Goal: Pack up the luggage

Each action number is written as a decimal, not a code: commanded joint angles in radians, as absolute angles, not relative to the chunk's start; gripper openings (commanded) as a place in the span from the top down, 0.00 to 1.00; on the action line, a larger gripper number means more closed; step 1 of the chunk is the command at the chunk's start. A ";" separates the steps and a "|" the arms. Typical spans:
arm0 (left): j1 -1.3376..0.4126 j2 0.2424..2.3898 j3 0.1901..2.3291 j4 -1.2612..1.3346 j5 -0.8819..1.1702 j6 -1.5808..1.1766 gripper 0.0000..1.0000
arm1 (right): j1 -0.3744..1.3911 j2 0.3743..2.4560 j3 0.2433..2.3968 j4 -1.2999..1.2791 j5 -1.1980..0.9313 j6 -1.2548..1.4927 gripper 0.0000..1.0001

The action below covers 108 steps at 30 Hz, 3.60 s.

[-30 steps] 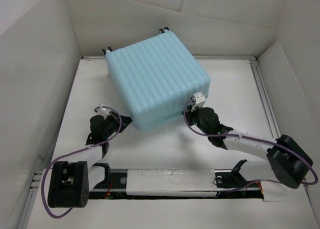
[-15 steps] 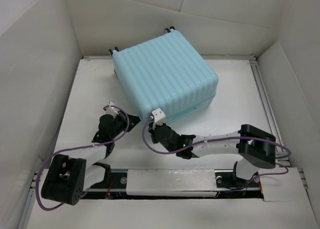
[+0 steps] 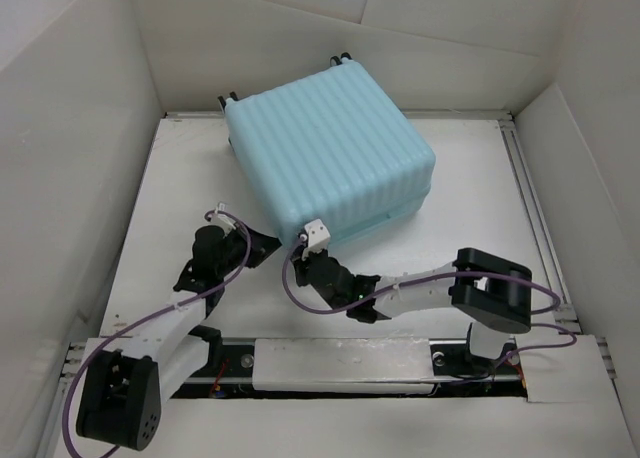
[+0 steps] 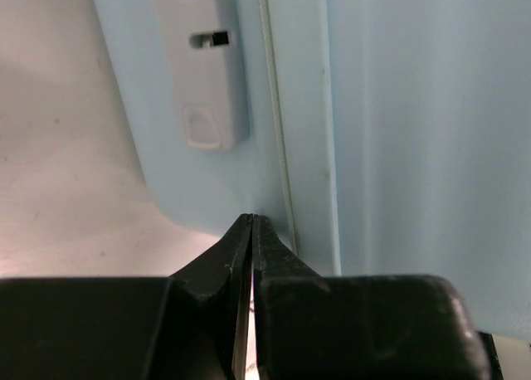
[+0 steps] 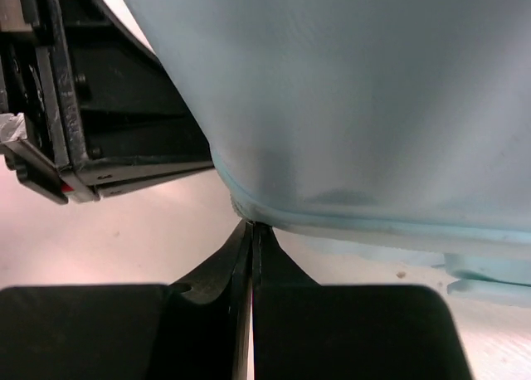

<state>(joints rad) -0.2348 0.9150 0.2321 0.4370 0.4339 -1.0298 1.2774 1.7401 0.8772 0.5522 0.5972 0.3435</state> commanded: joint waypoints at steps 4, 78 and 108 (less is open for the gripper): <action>-0.278 0.733 0.431 0.442 0.644 -1.009 0.70 | 1.416 1.609 0.722 0.859 0.485 0.429 1.00; 0.235 1.975 1.394 0.638 0.641 -1.310 0.00 | 0.446 0.804 0.339 0.155 -0.106 0.374 0.36; 0.140 2.150 1.423 1.058 0.687 -1.536 1.00 | 0.511 0.974 0.337 0.328 -0.144 0.397 0.32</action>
